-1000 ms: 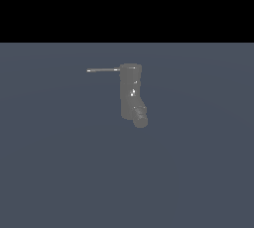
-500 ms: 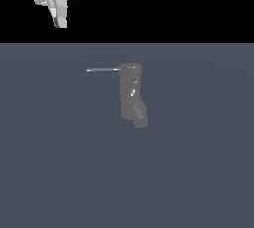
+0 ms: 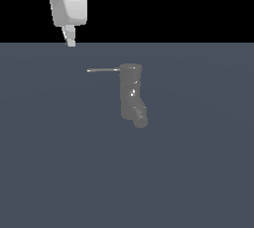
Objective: Turn on the faucet by rotating a designated handle.
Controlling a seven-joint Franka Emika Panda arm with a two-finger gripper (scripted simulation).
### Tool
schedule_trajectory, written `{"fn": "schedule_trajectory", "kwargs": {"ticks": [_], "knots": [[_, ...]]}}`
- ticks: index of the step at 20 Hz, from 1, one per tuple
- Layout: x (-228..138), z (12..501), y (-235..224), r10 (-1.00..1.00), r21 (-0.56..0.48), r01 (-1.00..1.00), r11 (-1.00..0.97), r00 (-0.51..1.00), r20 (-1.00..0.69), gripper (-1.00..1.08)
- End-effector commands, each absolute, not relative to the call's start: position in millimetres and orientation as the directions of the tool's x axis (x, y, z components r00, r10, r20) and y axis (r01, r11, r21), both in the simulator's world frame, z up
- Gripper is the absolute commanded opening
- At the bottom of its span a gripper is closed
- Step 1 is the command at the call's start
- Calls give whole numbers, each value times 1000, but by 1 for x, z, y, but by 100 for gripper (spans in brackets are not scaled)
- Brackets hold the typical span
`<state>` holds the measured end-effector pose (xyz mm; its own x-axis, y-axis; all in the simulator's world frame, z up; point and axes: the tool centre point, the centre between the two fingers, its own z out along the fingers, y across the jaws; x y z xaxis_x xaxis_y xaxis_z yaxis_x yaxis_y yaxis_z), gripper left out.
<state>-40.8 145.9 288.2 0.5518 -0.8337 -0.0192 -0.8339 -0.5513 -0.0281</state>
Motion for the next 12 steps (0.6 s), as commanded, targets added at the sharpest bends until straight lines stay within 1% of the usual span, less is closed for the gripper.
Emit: {"fn": "schedule_trajectory", "kwargs": {"ticks": [1, 12], "knots": [[-27, 278, 146, -859, -26, -859, -511, 512, -18, -100], [35, 232, 138, -948, -10, -948, -318, 318, -6, -100]]}}
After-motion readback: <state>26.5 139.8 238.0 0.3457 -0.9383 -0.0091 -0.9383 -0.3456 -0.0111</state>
